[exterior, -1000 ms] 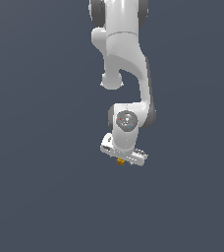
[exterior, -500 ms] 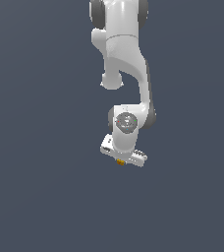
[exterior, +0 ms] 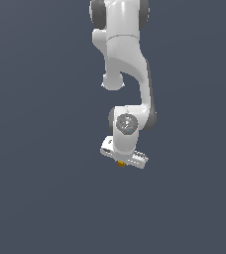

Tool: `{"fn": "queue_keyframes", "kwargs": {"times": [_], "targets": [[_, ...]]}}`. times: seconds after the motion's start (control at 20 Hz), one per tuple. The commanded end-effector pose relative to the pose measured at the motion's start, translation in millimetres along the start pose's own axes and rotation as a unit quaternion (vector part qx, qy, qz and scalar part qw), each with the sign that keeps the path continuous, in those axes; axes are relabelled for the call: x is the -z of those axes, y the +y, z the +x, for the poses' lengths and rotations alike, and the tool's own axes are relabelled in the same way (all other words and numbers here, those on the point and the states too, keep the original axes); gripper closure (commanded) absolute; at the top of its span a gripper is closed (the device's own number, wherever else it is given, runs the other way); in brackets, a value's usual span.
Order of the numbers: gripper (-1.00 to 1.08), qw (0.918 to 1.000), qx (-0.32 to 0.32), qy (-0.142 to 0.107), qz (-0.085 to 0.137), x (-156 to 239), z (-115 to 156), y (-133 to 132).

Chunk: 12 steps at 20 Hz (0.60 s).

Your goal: Pick up the object and move it to a goal position.

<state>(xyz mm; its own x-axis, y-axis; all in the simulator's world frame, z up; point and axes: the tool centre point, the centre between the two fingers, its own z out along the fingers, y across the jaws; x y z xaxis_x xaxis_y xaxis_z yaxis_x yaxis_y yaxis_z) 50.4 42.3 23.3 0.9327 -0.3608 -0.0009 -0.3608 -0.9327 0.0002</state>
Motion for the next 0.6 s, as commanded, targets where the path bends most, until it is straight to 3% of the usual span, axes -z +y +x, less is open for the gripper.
{"fn": "queue_keyframes", "kwargs": {"times": [0.0,0.55], "targets": [[1.08,1.0,0.0,0.0,0.0,2.5,5.6,3.6],[1.08,1.0,0.0,0.0,0.0,23.4,56.9,35.4]]}}
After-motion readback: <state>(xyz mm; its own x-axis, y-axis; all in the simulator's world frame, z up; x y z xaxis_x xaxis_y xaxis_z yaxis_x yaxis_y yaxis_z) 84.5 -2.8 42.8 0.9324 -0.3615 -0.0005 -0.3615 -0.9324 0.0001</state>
